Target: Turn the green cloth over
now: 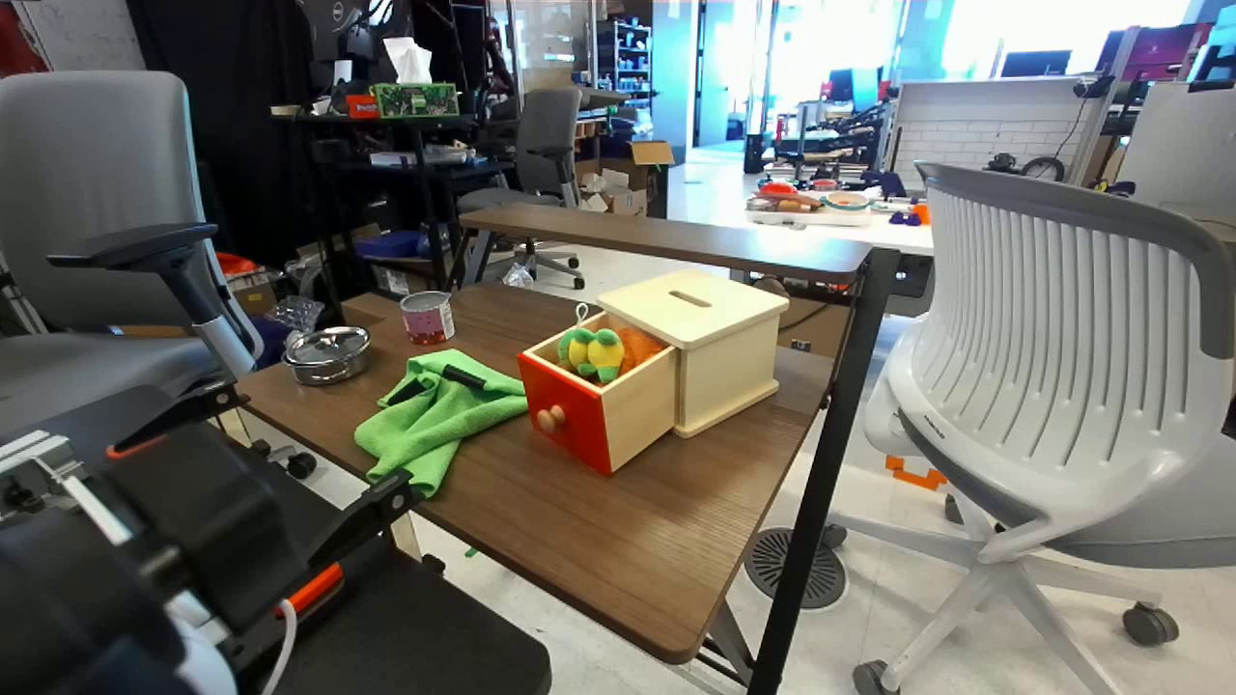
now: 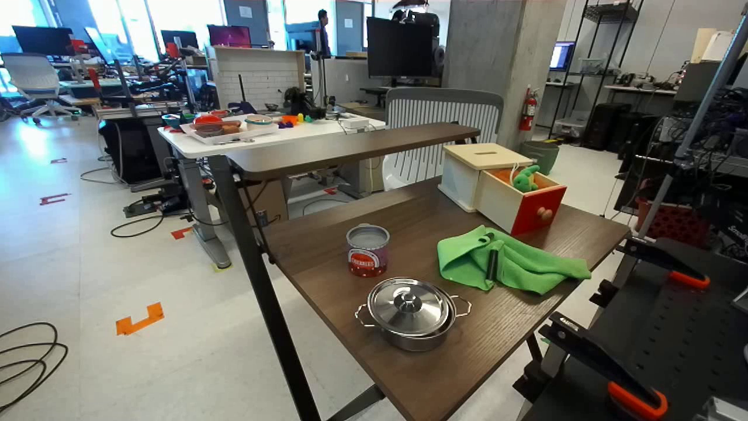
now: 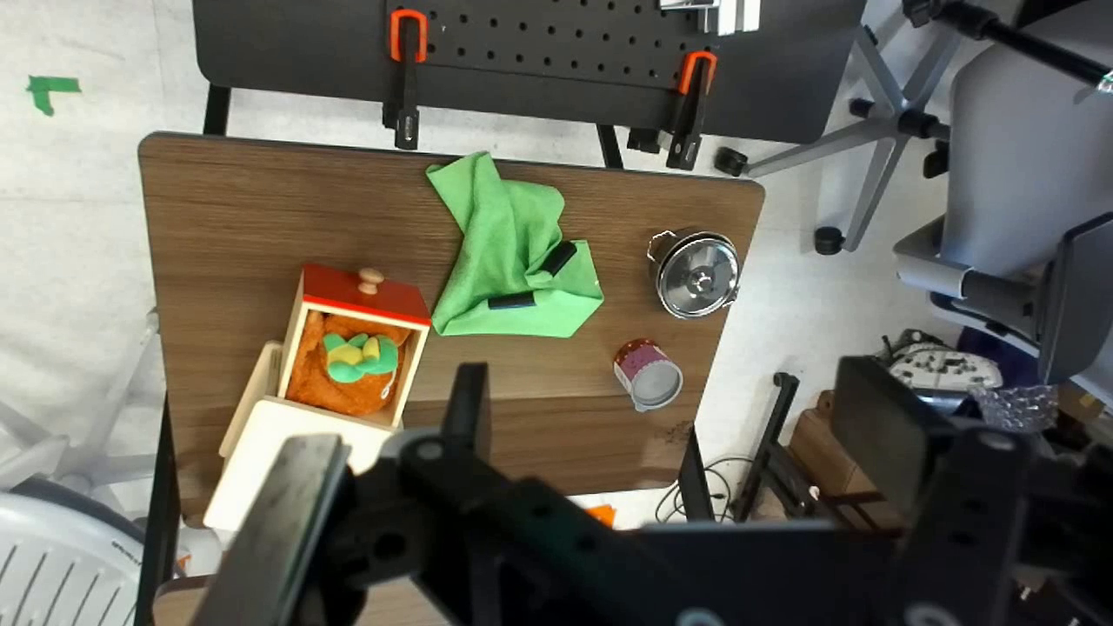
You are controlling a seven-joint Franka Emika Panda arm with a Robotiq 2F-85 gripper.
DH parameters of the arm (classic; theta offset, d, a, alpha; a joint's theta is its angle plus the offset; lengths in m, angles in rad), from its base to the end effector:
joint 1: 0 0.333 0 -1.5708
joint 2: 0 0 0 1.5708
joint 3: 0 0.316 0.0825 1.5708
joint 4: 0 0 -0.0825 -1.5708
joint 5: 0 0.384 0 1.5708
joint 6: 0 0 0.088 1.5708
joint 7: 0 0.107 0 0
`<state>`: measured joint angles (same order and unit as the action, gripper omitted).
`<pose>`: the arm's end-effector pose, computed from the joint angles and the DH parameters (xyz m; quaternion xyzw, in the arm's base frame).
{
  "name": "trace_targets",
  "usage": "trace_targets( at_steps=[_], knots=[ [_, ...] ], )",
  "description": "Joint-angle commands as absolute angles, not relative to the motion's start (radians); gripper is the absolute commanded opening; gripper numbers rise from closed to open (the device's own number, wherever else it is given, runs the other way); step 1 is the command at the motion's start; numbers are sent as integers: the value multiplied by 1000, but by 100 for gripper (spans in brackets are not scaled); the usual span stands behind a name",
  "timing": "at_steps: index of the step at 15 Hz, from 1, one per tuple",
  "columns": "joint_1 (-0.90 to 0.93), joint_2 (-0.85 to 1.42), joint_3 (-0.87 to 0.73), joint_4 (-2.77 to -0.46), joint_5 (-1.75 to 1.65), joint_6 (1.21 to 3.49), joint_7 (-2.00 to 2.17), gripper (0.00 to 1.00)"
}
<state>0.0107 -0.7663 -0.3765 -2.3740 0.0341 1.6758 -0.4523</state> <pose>0.3040 -0.1434 0.5665 -0.9853 -0.0881 -0.0658 0.1306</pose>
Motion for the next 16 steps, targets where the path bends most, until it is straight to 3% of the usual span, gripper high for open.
trace_targets(
  at_steps=[1, 10, 16],
  knots=[
    [-28, -765, -323, -2409, 44, 1717, -414, 100],
    [14, -730, -77, -2755, 115, 2248, -107, 100],
    [91, -446, 19, -2791, 207, 2592, 55, 100]
  ],
)
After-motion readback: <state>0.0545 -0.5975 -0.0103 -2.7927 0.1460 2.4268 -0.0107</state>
